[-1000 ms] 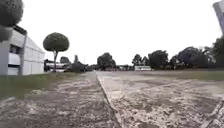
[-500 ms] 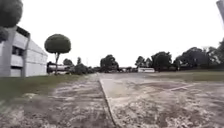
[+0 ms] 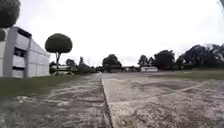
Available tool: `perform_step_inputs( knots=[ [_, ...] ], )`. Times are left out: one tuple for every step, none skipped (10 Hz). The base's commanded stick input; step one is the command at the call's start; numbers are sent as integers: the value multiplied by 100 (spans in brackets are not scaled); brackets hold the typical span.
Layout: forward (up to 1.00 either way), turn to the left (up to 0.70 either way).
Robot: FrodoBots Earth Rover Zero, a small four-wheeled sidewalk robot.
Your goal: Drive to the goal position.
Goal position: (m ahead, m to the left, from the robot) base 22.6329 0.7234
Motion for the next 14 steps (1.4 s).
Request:
perform_step_inputs(
  knots=[
    [70,0],
    [70,0],
    [70,0],
    [70,0],
    [70,0],
    [70,0],
    [70,0],
    [70,0],
    [70,0],
    [70,0],
    [70,0],
    [70,0],
    [70,0],
    [70,0]
  ],
)
